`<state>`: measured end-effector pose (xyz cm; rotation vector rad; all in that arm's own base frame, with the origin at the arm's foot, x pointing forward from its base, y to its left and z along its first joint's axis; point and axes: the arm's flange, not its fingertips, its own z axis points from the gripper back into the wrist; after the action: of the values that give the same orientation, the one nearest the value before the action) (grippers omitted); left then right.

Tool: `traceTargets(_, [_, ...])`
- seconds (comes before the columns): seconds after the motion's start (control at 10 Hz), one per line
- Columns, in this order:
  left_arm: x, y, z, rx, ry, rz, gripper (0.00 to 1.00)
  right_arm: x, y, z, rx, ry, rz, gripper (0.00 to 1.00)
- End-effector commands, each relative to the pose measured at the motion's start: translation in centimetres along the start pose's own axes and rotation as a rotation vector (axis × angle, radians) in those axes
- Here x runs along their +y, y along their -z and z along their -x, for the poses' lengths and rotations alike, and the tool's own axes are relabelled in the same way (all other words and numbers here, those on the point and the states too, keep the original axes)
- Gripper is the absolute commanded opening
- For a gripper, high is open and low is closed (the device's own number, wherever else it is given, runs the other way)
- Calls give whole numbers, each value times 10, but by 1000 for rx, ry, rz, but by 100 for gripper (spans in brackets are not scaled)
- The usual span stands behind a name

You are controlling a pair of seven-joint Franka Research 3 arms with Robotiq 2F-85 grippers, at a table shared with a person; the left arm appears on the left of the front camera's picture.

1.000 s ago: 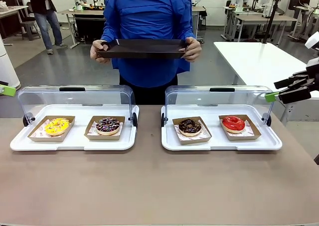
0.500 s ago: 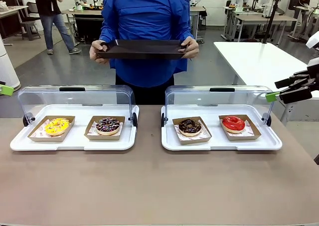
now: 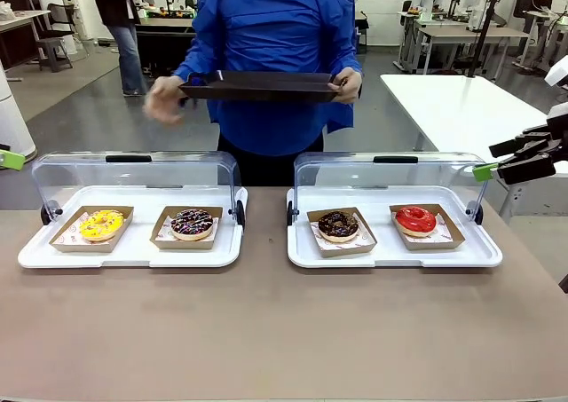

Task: Provide the desired donut to the person.
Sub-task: Pick up and lift the Paper togo box containing the Donut pointed at by the person.

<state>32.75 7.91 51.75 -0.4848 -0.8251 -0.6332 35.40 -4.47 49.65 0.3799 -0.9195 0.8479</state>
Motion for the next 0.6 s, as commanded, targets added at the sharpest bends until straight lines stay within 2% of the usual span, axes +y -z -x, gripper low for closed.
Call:
traceTargets(0.0, [1,0,0,-13,-1,3,100,-2,0,3,-10,-10,-6,100])
traceTargets(0.5, [1,0,0,-13,-1,3,100,-2,0,3,-10,-10,-6,100])
